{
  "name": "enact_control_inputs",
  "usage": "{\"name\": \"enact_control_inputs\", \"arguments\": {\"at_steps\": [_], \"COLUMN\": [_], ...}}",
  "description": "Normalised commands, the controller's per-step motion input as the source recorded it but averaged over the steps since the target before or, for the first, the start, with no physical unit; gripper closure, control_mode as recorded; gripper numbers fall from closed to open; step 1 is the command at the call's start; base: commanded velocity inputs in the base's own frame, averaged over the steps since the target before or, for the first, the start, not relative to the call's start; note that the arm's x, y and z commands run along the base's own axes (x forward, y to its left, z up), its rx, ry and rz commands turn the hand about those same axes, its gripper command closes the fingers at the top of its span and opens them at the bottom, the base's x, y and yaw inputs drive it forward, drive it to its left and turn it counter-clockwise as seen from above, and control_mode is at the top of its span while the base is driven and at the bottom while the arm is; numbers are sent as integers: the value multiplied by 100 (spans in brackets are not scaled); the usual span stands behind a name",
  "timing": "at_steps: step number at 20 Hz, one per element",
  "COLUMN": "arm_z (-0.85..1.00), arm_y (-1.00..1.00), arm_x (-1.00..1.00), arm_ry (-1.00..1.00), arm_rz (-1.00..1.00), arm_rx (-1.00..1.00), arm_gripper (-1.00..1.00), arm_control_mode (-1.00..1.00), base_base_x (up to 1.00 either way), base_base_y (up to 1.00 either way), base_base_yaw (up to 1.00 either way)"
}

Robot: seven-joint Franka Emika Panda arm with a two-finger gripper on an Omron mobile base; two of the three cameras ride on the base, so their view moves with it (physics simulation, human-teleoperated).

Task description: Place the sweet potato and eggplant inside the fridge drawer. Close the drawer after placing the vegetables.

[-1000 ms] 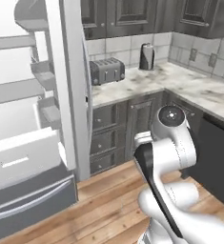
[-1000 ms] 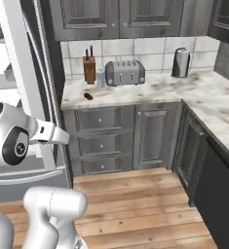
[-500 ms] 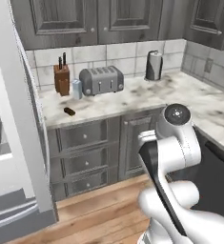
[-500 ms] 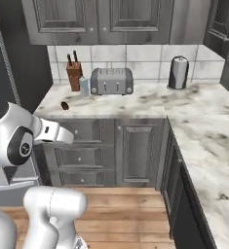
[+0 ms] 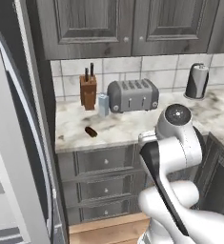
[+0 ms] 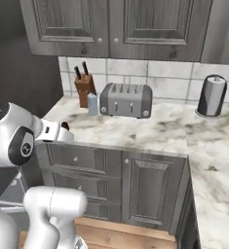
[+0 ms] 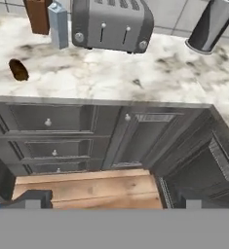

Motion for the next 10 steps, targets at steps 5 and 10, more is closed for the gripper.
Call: {"name": "enact_control_inputs", "arguments": {"at_steps": [5, 10], "arm_z": [-19, -34], "arm_y": [-4, 53], "arm_x": [51, 89], "arm_ry": [1, 11], "arm_rz": [18, 18], "arm_rx": [7, 2], "arm_gripper": [-100, -100], "arm_control_mode": [-100, -100], "base_base_x": [40, 0], "base_base_y": [2, 0], "base_base_yaw": [13, 0]}}
